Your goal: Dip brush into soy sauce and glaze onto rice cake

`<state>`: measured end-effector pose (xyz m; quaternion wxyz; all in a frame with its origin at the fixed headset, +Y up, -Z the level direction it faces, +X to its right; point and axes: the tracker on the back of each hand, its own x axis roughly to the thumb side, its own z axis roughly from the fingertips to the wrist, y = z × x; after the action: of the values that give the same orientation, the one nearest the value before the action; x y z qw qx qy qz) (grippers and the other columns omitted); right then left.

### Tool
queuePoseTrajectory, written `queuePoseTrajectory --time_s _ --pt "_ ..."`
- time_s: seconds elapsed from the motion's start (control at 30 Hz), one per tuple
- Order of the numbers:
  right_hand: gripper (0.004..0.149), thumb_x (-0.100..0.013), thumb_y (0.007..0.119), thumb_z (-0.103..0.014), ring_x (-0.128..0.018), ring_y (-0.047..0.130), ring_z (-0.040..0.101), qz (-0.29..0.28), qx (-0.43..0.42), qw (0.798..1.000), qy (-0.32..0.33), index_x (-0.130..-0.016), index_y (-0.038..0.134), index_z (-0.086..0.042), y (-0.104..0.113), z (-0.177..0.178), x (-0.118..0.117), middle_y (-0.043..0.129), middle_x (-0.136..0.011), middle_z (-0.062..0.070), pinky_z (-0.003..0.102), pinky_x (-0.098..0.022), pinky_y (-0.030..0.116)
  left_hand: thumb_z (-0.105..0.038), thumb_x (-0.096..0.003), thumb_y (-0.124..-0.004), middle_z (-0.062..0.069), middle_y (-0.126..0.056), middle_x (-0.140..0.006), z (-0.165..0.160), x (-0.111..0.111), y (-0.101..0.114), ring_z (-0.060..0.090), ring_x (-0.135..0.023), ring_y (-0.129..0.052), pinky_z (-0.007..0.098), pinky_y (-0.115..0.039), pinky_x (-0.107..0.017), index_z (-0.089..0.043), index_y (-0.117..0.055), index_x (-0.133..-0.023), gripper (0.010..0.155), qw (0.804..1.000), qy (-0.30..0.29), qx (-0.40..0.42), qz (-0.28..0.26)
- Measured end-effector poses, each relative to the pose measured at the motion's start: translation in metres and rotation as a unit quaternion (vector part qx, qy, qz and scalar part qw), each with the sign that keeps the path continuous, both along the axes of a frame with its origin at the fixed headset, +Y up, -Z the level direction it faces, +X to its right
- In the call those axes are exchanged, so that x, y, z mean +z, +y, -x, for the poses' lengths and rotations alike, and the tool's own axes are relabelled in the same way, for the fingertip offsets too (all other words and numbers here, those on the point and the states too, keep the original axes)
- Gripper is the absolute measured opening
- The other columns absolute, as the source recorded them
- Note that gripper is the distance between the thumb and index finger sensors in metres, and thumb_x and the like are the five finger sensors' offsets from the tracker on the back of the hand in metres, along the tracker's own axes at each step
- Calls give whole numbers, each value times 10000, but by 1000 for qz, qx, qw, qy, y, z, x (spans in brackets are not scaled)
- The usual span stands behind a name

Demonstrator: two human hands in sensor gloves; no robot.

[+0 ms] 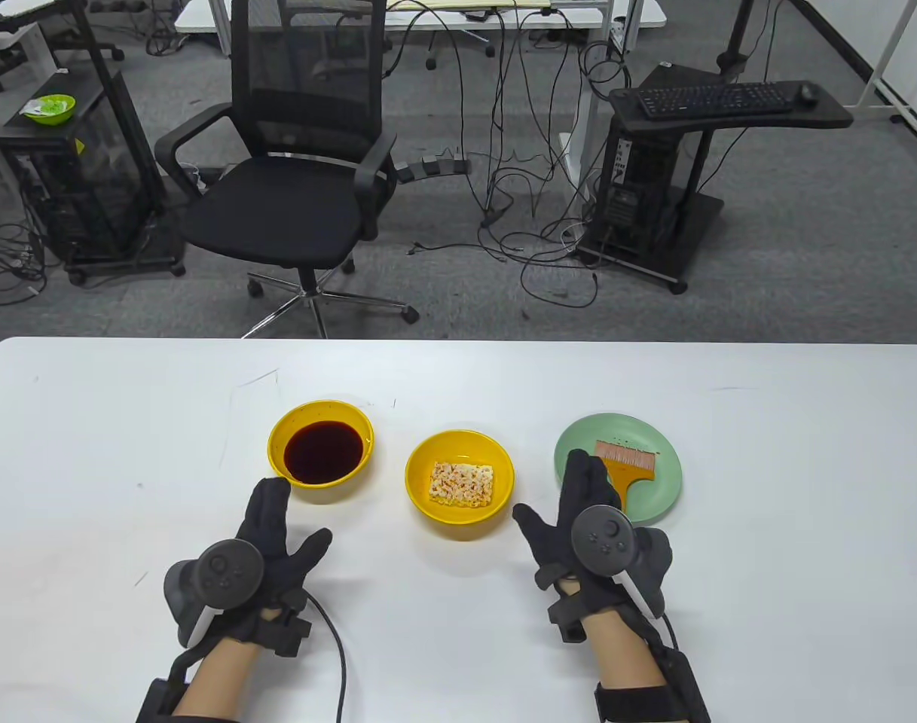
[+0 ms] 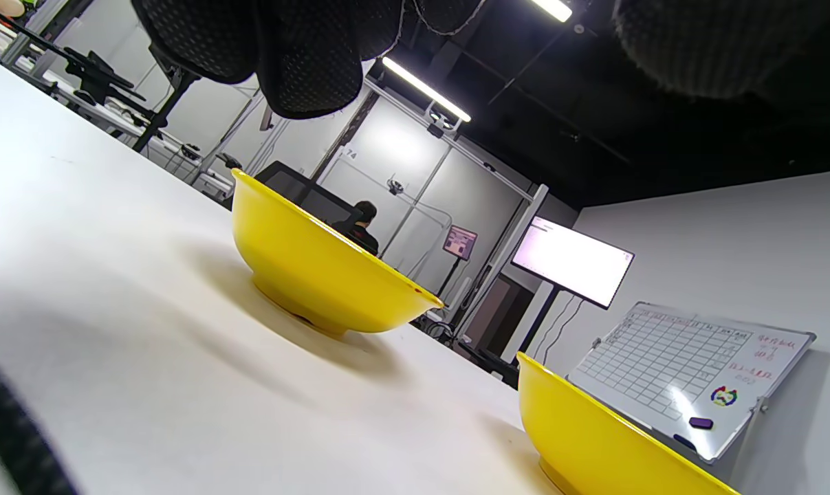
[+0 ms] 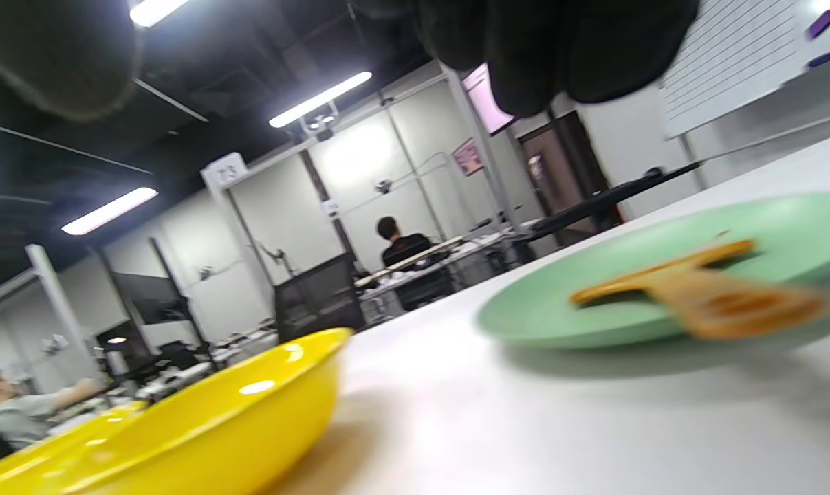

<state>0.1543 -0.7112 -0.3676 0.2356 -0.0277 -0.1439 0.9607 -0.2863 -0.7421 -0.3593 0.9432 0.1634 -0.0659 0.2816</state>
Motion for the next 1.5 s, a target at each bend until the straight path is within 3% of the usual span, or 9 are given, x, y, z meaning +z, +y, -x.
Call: queuePoseTrajectory --time_s 0.1,0.23,0.5,0.7,0.87,1.03,1.37,1.5 --pt "975 -466 765 -692 -951 634 561 14 14 999 -28 -1119 345 -102 -4 -13 -4 441 -1161 264 652 -621 646 -672 -406 -730 207 -492 -1138 0 1 2 397 -957 -811 541 -694 -673 -173 -399 -1082 903 1000 1 -2 -2" --pt "1009 -444 833 -682 -904 695 545 84 96 990 -66 -1120 370 -93 -16 -22 -11 485 -1145 271 625 -594 682 -672 -406 -730 205 -495 -1138 0 2 4 394 -956 -815 540 -696 -672 -173 -399 -1082 904 1000 1 0 -5" --pt "964 -418 926 -605 -783 849 484 152 168 971 -79 -1108 466 -115 -36 -19 -20 571 -1120 243 574 -525 760 -675 -406 -729 207 -500 -1136 0 3 4 393 -950 -824 539 -699 -670 -172 -403 -1082 904 1000 1 -2 4" --pt "804 -431 963 -442 -683 949 393 174 191 962 -91 -1069 586 -129 -48 -14 -26 622 -1097 217 516 -465 820 -674 -405 -730 207 -505 -1135 -1 2 5 391 -945 -830 537 -703 -668 -174 -405 -1081 902 1000 1 -2 6" --pt "641 -456 938 -319 -634 989 345 157 193 963 -101 -1017 688 -136 -51 -15 -28 695 -1056 204 486 -439 846 -674 -406 -729 207 -508 -1134 -2 2 5 391 -943 -833 536 -705 -666 -173 -407 -1081 900 1000 0 -3 10" --pt "589 -466 922 -285 -619 995 330 132 196 966 -108 -993 720 -114 -50 -17 -27 744 -1014 219 476 -434 851 -677 -408 -724 207 -510 -1134 -1 2 5 393 -942 -834 537 -704 -666 -174 -407 -1082 898 1000 2 0 11" --pt "482 -480 854 -229 -538 971 209 -25 209 968 -135 -934 766 -93 -32 -25 -18 769 -870 206 403 -398 873 -682 -410 -717 208 -516 -1133 -2 2 4 393 -939 -839 535 -707 -665 -176 -413 -1082 894 1000 1 -1 12" --pt "484 -475 856 -239 -512 986 183 -76 174 973 -134 -929 777 -89 -8 -26 -7 799 -843 202 386 -391 891 -681 -410 -718 207 -517 -1132 -2 2 4 392 -940 -838 537 -707 -665 -176 -413 -1082 894 1000 1 -2 12"
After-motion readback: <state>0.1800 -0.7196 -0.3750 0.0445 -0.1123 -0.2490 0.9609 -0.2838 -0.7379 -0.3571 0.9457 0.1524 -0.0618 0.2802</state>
